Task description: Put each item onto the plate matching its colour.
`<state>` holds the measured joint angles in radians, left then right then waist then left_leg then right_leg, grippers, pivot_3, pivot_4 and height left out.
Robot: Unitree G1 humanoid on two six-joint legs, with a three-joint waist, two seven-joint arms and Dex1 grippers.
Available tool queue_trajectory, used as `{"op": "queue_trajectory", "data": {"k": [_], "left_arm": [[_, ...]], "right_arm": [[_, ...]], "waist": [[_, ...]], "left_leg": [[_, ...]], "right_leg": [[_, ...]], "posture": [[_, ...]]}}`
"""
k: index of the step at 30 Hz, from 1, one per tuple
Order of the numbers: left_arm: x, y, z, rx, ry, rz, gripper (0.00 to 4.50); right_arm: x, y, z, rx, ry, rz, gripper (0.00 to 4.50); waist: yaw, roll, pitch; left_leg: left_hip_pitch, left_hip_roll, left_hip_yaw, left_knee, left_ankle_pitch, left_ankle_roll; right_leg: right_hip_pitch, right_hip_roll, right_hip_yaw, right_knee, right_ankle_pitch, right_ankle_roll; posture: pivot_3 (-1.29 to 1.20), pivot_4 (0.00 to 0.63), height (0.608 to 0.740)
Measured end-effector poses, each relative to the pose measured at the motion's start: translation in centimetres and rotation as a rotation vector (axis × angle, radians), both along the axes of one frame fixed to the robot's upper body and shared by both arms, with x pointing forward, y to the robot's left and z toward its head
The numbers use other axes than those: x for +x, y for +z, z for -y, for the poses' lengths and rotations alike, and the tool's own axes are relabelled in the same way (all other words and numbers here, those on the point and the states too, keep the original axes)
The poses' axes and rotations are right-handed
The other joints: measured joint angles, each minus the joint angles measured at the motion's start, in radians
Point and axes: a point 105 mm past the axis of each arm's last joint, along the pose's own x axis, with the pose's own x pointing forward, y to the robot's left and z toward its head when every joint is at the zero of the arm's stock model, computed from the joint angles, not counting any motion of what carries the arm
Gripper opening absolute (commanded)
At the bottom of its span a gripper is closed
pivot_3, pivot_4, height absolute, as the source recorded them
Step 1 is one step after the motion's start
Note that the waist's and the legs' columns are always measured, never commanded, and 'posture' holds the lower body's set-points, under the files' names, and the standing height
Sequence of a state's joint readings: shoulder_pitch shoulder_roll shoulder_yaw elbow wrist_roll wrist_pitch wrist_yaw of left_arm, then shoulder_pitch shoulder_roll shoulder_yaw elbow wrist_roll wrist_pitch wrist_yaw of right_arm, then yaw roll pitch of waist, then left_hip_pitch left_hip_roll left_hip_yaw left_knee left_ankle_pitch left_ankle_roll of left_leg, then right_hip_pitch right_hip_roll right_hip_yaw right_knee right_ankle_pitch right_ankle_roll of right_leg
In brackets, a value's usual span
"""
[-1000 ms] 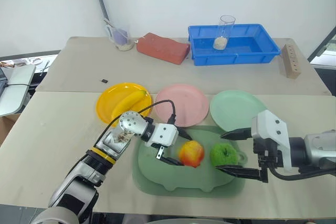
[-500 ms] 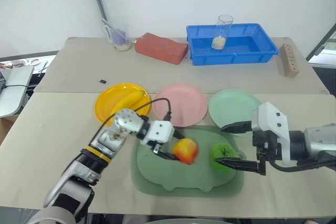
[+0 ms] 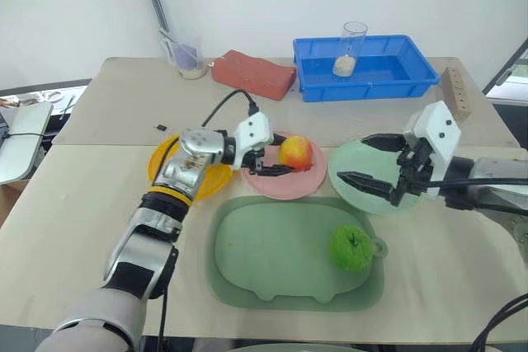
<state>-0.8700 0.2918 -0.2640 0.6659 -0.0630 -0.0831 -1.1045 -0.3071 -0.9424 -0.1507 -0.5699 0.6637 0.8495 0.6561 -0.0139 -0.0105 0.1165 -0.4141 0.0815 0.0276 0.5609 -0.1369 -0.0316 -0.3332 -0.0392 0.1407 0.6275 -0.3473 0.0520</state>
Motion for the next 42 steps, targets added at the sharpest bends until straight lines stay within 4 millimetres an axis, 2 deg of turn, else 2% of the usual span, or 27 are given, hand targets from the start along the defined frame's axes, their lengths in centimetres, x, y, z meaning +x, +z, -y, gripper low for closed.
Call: {"op": "queue_trajectory", "data": {"k": [1,6,9,13,16,19,23,26,33,39,42], "left_arm": [[0.1,-0.3,-0.2,0.004,0.011,-0.001,4.44],[0.4,-0.2,-0.7,0.004,0.023,0.005,4.44],[0.1,1.4,-1.4,-0.029,-0.002,0.02,4.44],[-2.0,4.0,-2.5,0.007,-0.127,0.111,4.44],[-4.4,3.3,-3.3,0.069,-0.24,0.137,4.44],[-7.8,2.1,-3.8,0.104,-0.38,0.108,4.44],[-11.3,2.8,-3.4,0.109,-0.511,0.124,4.44],[-12.3,3.1,-2.9,0.093,-0.546,0.138,4.44],[-12.7,2.7,-2.8,0.085,-0.55,0.129,4.44],[-12.8,2.7,-2.8,0.086,-0.55,0.131,4.5],[-12.8,2.8,-2.8,0.083,-0.544,0.135,4.5]], "right_arm": [[0.1,-0.1,0.0,-0.002,-0.006,0.002,4.5],[-0.2,-0.3,0.2,-0.019,0.008,-0.015,4.5],[-1.6,-0.8,1.1,-0.052,0.057,-0.088,4.5],[-5.0,-2.1,1.4,-0.104,0.183,-0.249,4.5],[-6.6,-3.1,1.0,-0.118,0.243,-0.318,4.5],[-7.4,-4.4,0.9,-0.138,0.26,-0.357,4.5],[-7.6,-6.6,1.1,-0.206,0.256,-0.372,4.5],[-7.2,-7.4,1.3,-0.243,0.248,-0.353,4.5],[-7.3,-8.6,1.1,-0.258,0.26,-0.372,4.5],[-7.0,-8.2,0.8,-0.248,0.269,-0.353,2.82],[-6.9,-7.8,0.6,-0.239,0.274,-0.353,2.57]], "waist": [[0.0,0.0,0.0],[0.005,0.0,0.0],[0.011,0.001,0.0],[0.008,0.002,-0.001],[-0.004,0.003,-0.001],[-0.007,0.002,-0.001],[0.003,0.002,-0.001],[0.002,0.002,-0.001],[0.0,0.002,-0.001],[0.001,0.002,-0.001],[0.001,0.002,-0.001]], "left_leg": [[0.0,0.0,0.0,0.0,0.0,0.0],[0.0,0.0,0.0,0.001,0.0,0.0],[-0.001,0.0,0.0,0.001,0.0,0.0],[0.003,0.0,0.0,0.0,0.0,0.0],[0.009,0.0,0.0,0.0,0.0,0.0],[0.009,0.001,0.0,0.0,0.0,0.0],[0.008,0.0,0.0,0.003,0.0,0.0],[0.008,0.0,0.0,0.005,-0.001,0.0],[0.007,0.0,0.0,0.005,-0.002,0.002],[0.008,0.0,0.0,0.005,-0.002,0.002],[0.008,0.0,0.0,0.005,-0.002,0.002]], "right_leg": [[0.0,0.0,0.0,0.0,0.0,0.0],[0.001,0.0,0.0,0.0,0.0,0.0],[0.001,0.0,0.0,0.0,0.0,0.0],[0.006,0.0,0.0,-0.001,0.0,0.0],[0.012,0.0,0.0,-0.002,-0.001,0.0],[0.012,0.0,0.0,-0.002,-0.001,0.0],[0.013,0.0,0.0,-0.003,-0.003,0.004],[0.013,-0.001,0.0,-0.004,-0.004,0.005],[0.014,0.0,0.0,-0.003,-0.004,0.003],[0.014,-0.001,0.0,-0.003,-0.004,0.003],[0.014,0.0,0.0,-0.003,-0.004,0.003]], "posture": [[0.0,0.15,0.74],[0.0,0.15,0.74],[0.0,0.15,0.74],[0.0,0.15,0.74],[0.0,0.15,0.74],[0.0,0.15,0.74],[0.0,0.15,0.74],[0.0,0.15,0.74],[0.0,0.15,0.74],[0.0,0.15,0.74],[0.0,0.15,0.74]]}}
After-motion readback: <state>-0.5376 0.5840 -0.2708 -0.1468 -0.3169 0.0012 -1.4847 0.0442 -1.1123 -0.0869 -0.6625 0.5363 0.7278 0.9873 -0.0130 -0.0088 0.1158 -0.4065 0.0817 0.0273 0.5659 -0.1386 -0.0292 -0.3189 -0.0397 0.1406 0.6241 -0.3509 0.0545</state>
